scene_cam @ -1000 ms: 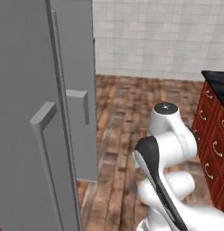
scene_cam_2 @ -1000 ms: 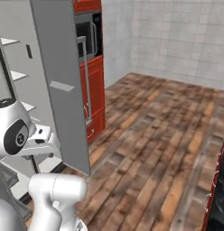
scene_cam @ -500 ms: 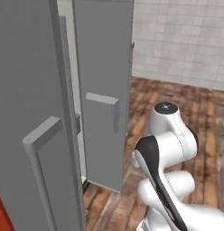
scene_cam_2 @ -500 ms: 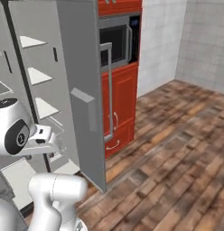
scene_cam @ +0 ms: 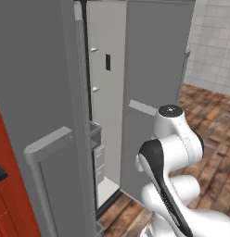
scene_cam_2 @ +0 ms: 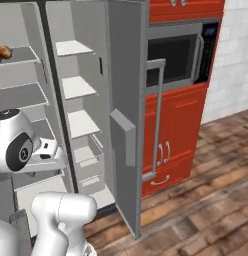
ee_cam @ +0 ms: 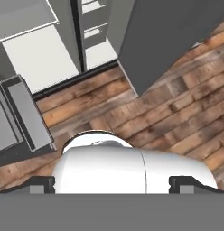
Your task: Gather the bell pepper and tomato from the fridge and place them on a tray on the dining counter. Then gather the chicken drumsticks from the fridge and place them on the other tray.
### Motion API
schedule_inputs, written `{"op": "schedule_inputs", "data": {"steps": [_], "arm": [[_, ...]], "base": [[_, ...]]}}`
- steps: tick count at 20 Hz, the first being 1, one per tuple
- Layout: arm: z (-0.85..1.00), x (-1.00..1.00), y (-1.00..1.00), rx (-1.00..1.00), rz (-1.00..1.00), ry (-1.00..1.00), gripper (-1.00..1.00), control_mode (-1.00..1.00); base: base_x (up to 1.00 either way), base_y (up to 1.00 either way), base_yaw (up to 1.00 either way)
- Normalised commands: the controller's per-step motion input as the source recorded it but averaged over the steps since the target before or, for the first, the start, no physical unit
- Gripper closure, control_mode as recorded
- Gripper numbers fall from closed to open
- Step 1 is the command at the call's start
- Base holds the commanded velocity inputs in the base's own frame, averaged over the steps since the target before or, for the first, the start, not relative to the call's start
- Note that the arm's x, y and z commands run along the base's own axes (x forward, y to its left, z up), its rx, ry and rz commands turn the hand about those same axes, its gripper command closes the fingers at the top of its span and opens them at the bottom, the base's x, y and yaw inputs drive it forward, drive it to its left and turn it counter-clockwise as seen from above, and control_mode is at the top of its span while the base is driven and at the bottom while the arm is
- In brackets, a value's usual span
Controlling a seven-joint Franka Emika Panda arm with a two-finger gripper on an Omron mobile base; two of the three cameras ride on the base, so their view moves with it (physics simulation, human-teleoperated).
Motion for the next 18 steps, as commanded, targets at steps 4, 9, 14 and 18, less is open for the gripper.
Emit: {"op": "schedule_inputs", "data": {"steps": [4, 9, 14, 18], "arm": [[0.00, 0.00, 0.00, 0.00, 0.00, 0.00, -1.00, 1.00], [0.00, 0.00, 0.00, 0.00, 0.00, 0.00, -1.00, 1.00], [0.00, 0.00, 0.00, 0.00, 0.00, 0.00, -1.00, 1.00], [0.00, 0.00, 0.00, 0.00, 0.00, 0.00, -1.00, 1.00]], "base": [[0.50, -0.01, 0.54], [0.37, -0.28, 0.49], [0.42, -0.46, 0.42], [0.59, -0.20, 0.32]]}}
